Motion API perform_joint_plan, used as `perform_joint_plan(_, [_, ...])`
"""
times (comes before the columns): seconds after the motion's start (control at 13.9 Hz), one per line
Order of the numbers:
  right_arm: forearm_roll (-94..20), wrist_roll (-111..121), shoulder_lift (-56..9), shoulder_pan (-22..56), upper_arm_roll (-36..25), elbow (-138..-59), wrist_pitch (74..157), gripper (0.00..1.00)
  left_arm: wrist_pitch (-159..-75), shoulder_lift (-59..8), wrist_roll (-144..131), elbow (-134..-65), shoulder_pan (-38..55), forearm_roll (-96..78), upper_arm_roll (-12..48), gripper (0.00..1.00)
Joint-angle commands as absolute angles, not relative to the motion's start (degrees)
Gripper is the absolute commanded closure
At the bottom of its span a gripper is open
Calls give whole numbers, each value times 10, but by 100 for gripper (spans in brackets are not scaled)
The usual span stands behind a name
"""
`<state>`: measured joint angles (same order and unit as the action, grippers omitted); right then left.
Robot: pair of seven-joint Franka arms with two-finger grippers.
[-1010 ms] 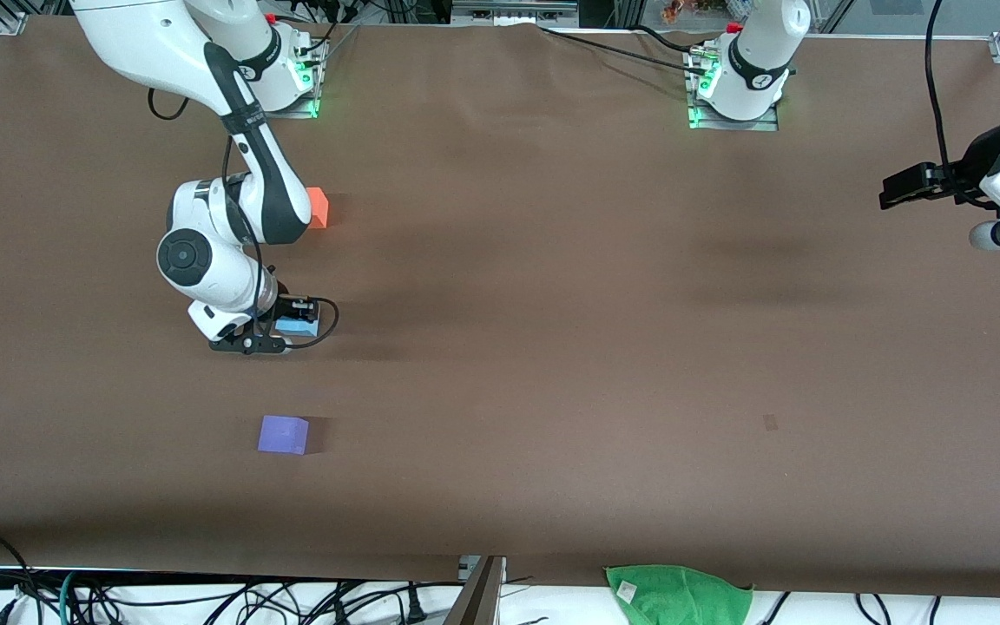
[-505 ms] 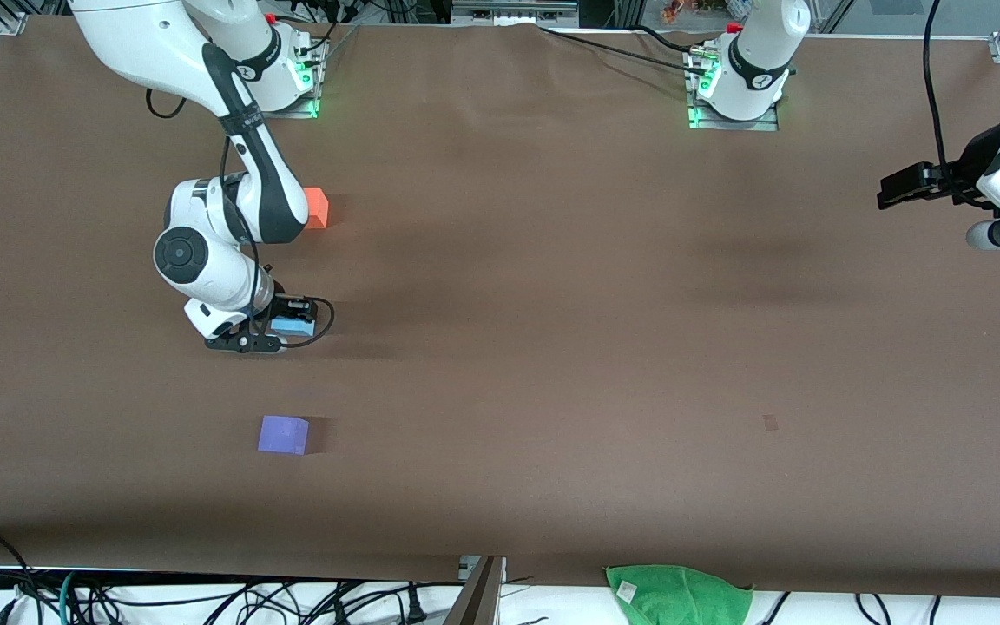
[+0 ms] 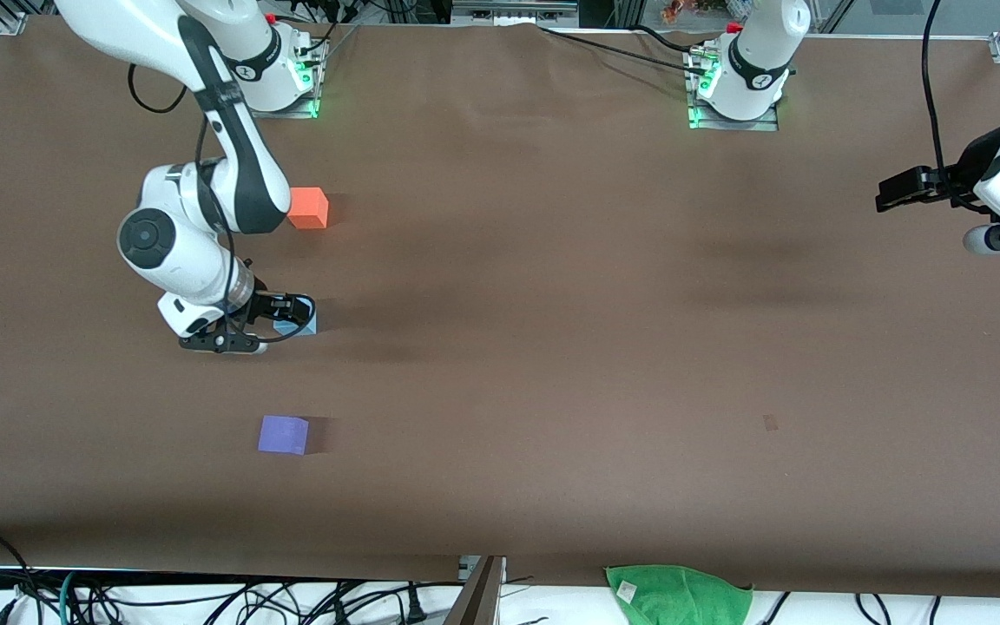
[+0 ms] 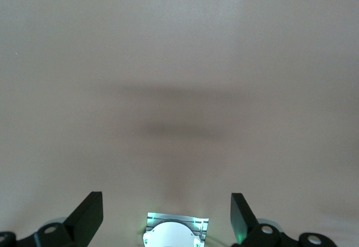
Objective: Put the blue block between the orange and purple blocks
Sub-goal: 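Raise the right gripper and draw it back from the cubes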
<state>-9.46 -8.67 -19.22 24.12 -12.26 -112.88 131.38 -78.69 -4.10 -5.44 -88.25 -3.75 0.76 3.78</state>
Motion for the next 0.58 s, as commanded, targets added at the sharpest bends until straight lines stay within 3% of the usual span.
perform_joint_plan(0.0, [-105,-80,-155,238,-121,-1040,1163,0,-783,-47,-46,-867,-32,3,36,0])
perform_joint_plan(0.14, [-98,-75,-130,238,-134,-996,1076,0,-783,-47,-47,-867,-33,1,36,0])
perform_joint_plan(0.5, [-40,-33,-19,238,-145,-984,963,0,-783,-47,-46,-864,-35,0,36,0])
